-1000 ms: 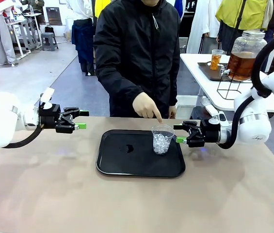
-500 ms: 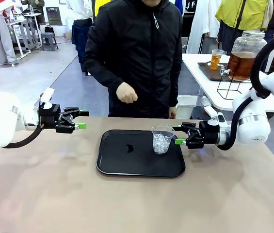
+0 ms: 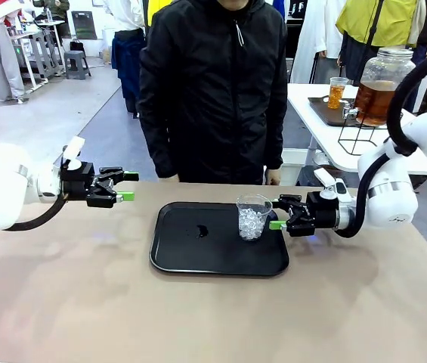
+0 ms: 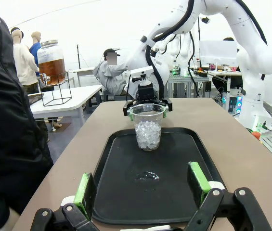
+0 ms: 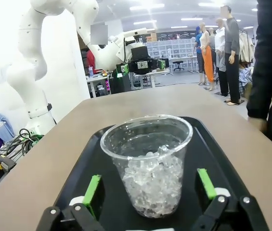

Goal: Pour the drink into the iced cup.
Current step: Pick up the iced cup indicated by the human and present it to them.

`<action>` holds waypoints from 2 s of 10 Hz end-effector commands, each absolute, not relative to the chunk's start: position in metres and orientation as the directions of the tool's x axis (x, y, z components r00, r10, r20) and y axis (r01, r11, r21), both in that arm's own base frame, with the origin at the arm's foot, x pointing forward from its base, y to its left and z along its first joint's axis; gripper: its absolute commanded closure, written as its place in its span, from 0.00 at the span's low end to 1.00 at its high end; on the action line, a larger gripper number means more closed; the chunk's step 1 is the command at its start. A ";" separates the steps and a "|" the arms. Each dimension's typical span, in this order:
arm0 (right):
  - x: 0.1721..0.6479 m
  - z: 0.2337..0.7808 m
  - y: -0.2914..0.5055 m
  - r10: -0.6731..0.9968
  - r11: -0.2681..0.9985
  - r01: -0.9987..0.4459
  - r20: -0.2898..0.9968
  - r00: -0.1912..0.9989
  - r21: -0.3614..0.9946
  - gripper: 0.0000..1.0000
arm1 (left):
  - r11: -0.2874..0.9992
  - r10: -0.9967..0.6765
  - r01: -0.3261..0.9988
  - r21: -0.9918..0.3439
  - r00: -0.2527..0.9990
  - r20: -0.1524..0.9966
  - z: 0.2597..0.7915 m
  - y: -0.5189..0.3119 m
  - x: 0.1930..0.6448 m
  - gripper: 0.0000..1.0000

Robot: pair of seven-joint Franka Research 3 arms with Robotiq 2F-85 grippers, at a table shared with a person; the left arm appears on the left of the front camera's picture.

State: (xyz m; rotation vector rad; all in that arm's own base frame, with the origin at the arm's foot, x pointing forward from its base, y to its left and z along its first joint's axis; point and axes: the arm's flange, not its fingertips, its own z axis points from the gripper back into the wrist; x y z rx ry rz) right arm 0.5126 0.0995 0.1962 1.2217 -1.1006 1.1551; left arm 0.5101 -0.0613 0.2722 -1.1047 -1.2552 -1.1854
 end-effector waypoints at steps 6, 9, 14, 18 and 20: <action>0.507 0.191 0.122 0.082 -0.037 -0.997 0.995 0.062 0.065 0.00 | 0.087 -0.029 0.996 0.033 -0.030 0.999 0.274 -0.061 0.511 0.00; 0.509 0.186 0.137 0.084 -0.036 -0.998 0.995 0.050 0.053 0.00 | 0.087 -0.029 0.996 0.033 -0.030 0.999 0.274 -0.061 0.511 0.00; 0.520 0.182 0.154 0.029 0.069 -0.995 0.997 0.067 0.065 0.00 | 0.087 -0.029 0.996 0.033 -0.030 0.999 0.274 -0.061 0.511 0.00; 0.527 0.181 0.166 0.023 0.059 -0.993 0.994 0.106 0.105 0.00 | 0.087 -0.029 0.996 0.033 -0.030 0.999 0.274 -0.061 0.511 0.00; 0.527 0.181 0.169 0.030 0.061 -0.991 0.992 0.124 0.122 0.00 | 0.087 -0.029 0.996 0.033 -0.030 0.999 0.274 -0.061 0.511 0.00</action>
